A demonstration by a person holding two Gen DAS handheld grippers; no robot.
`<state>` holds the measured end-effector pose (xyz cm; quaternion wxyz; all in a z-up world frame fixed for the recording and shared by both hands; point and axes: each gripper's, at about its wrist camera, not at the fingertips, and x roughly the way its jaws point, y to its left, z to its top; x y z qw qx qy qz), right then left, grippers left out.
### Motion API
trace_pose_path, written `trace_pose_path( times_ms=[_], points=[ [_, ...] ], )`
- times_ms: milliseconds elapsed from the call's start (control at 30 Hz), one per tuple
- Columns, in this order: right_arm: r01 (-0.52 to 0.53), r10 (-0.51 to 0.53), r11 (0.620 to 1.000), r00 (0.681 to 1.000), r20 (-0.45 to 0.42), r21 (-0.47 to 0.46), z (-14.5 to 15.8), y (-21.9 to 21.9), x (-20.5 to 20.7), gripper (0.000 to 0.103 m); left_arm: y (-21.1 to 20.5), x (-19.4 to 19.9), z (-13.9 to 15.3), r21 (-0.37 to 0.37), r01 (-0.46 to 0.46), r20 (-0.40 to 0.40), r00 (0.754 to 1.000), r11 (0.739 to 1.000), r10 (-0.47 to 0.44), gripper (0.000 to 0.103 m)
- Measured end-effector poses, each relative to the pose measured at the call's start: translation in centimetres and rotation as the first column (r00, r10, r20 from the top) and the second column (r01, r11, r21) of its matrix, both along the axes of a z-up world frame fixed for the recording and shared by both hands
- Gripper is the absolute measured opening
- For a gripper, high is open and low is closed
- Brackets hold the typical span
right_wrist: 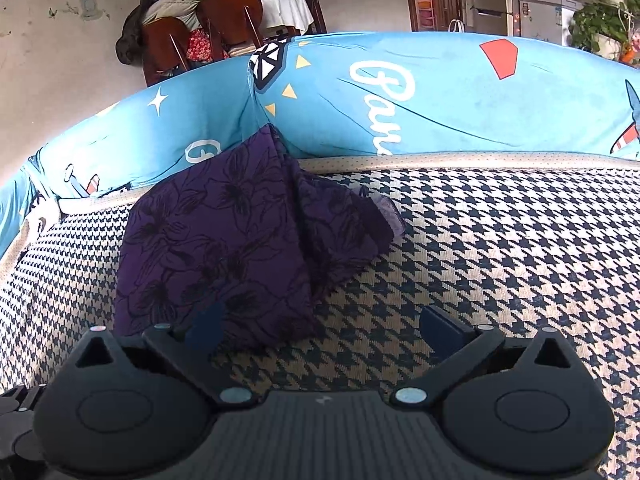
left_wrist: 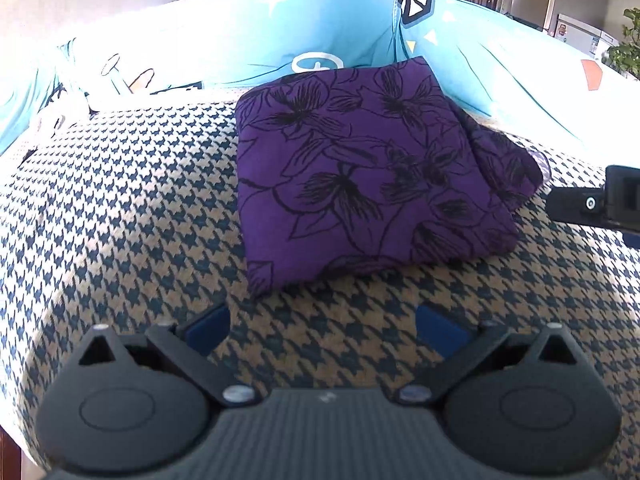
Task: Fold clothes
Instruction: 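Withdraw both grippers open from the folded purple jacket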
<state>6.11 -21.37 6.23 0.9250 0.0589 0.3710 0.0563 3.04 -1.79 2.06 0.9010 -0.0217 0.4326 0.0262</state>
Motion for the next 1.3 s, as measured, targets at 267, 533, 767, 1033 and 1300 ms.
trace_pose_path(
  times_ms=[267, 533, 767, 1033, 1300],
  points=[
    [-0.059, 0.059, 0.996, 0.998, 0.004, -0.068, -0.2, 1.2, -1.2, 0.103, 0.7, -0.8, 0.1, -0.009, -0.038, -0.004, 0.999, 0.999, 0.038, 0.103],
    [-0.084, 0.085, 0.992, 0.996, 0.007, -0.095, -0.3, 1.7, -1.6, 0.103, 1.2, -0.7, 0.1, -0.016, -0.084, -0.014, 0.996, 0.996, 0.084, 0.103],
    [-0.074, 0.073, 0.987, 0.997, -0.007, -0.142, -0.6, 2.2, -1.3, 0.103, 0.8, -0.7, 0.2, 0.003, -0.08, -0.003, 0.997, 0.997, 0.08, 0.103],
    [-0.035, 0.027, 0.992, 0.997, -0.066, -0.124, -1.2, 2.0, -0.5, 0.103, 0.9, 0.2, -0.3, 0.007, -0.068, -0.079, 0.995, 0.998, 0.068, 0.103],
    [-0.062, 0.048, 0.992, 0.991, -0.128, -0.107, -1.3, 2.3, 0.0, 0.103, 1.5, 0.6, -0.5, 0.019, -0.077, -0.135, 0.988, 0.997, 0.079, 0.103]
  ],
)
